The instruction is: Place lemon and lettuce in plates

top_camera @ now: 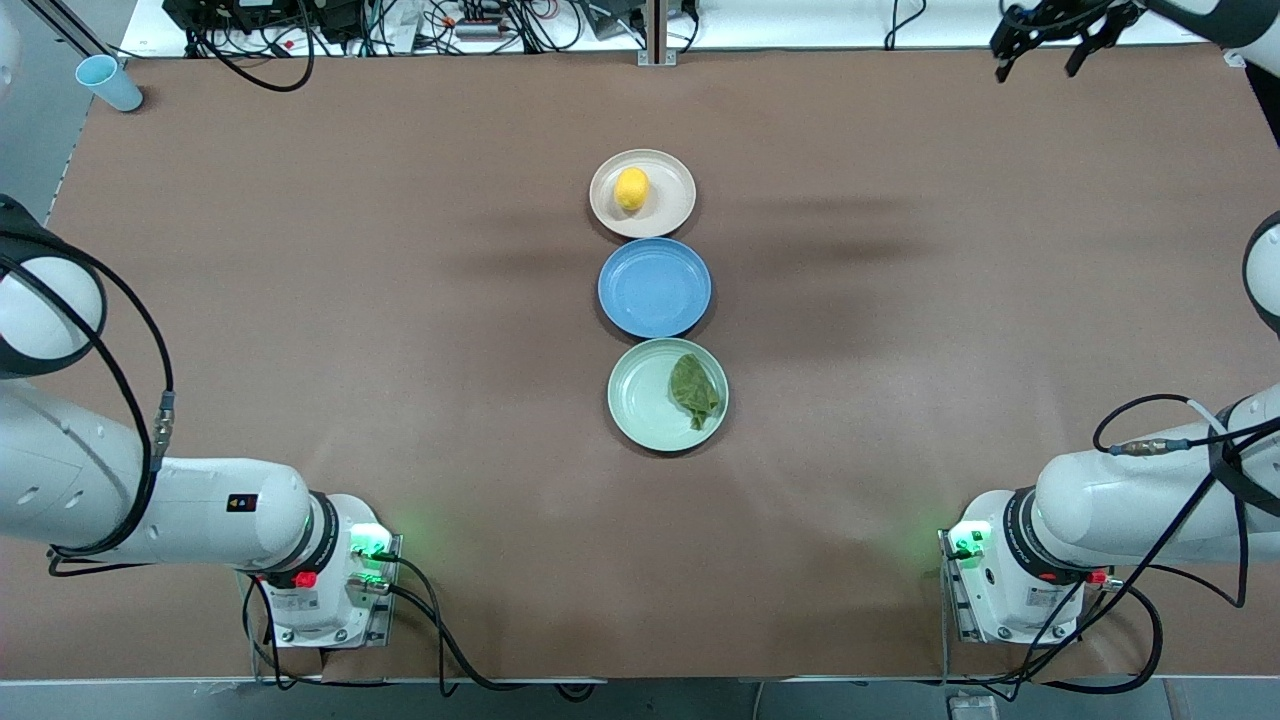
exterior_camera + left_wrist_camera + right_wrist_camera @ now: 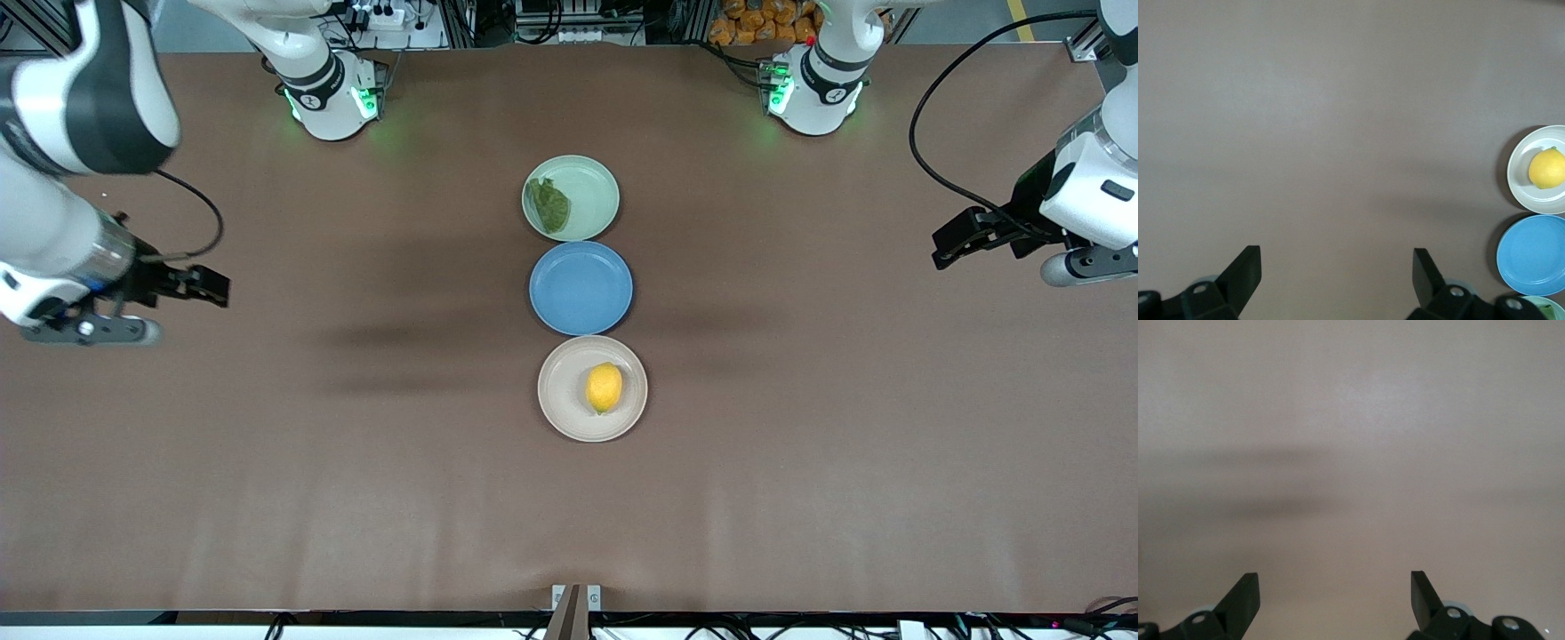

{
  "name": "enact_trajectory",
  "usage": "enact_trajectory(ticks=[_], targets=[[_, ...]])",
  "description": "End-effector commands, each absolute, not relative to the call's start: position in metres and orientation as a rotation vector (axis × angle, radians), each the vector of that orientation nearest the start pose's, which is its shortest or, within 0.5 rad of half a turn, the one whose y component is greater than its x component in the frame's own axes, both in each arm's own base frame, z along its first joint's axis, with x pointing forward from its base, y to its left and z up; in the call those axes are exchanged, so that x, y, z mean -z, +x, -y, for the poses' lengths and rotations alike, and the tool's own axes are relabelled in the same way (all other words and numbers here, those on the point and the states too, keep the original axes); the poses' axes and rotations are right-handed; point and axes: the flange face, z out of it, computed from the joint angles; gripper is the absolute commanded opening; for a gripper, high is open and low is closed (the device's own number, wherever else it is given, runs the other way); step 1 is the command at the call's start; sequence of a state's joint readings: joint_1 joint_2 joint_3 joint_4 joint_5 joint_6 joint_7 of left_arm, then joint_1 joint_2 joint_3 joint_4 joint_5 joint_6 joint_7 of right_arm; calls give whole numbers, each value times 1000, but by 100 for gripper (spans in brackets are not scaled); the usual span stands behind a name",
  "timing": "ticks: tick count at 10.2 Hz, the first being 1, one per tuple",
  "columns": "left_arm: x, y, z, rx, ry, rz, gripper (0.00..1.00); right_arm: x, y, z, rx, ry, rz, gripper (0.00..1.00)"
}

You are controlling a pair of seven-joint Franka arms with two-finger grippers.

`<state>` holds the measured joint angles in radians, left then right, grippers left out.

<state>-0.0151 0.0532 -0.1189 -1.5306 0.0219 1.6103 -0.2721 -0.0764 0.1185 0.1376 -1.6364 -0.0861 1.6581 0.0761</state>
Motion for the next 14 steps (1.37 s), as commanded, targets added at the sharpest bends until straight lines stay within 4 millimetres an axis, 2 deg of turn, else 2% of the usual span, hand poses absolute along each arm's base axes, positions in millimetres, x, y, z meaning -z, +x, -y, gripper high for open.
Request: enact_trajectory(ticks=[1, 2, 5, 7, 8, 14], targets=[[-622, 567, 69, 51, -3104, 185, 100, -586, 581, 5, -156, -3193, -100, 100], [-623, 567, 68, 54, -3104, 185, 100, -603, 578, 10, -139, -3197, -121, 100], [-624, 566, 68, 56, -3104, 188, 100, -634, 571, 30, -87, -3206, -184, 100], [-624, 567, 67, 56, -3104, 188, 100, -660, 559, 42, -24, -3200, -231, 100], [-624, 567, 67, 56, -3104, 188, 100, -666, 556, 45, -7, -3196, -246, 100], [-624, 567, 66, 59, -3102, 192, 100, -668, 558, 36, 23, -3190, -294, 100]])
